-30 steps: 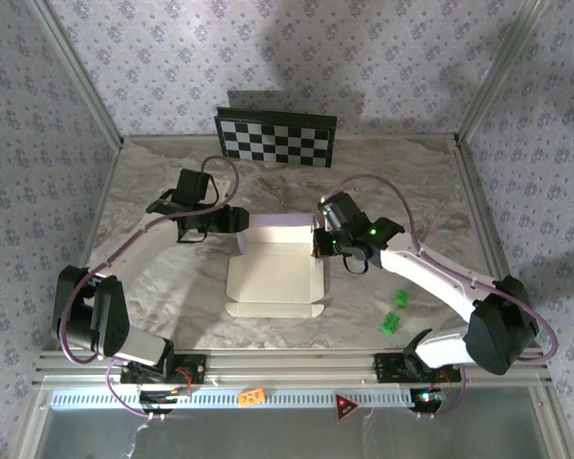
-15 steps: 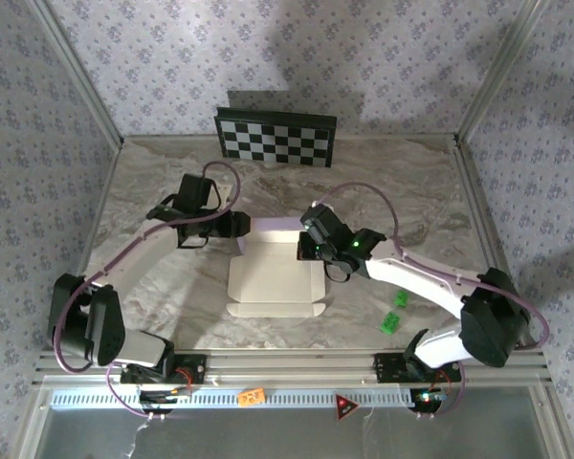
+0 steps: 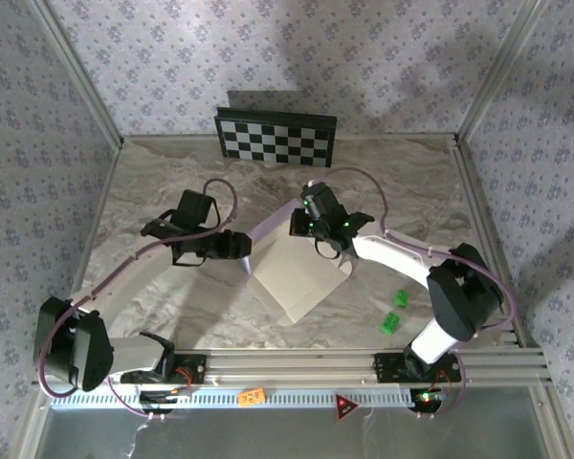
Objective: Fold the paper box
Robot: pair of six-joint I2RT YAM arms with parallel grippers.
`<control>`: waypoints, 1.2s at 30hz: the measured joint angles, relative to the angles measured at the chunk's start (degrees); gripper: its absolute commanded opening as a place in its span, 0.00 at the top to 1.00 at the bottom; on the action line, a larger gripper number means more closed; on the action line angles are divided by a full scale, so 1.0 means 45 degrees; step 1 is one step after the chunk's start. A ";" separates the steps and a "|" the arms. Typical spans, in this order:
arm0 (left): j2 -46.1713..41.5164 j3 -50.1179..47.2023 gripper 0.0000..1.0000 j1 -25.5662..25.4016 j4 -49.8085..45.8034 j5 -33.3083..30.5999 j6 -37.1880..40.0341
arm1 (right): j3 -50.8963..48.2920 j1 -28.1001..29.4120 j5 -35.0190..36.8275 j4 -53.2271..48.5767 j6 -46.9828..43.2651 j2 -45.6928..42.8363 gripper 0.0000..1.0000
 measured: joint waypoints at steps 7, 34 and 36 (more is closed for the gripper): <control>-0.0636 -0.0408 0.46 -0.0253 -0.0204 0.0787 -0.0563 | -0.0248 -0.0461 -0.1409 0.0670 -0.1001 0.0073 1.00; 0.5241 0.7868 0.32 -0.0253 -0.2273 -0.0165 0.0500 | -0.1030 -0.1122 -0.3541 0.1486 -0.2613 -0.0189 1.00; 0.6081 0.8485 0.31 -0.0253 -0.2341 -0.0073 0.0559 | -0.1030 -0.1127 -0.3575 0.1486 -0.2618 -0.0189 1.00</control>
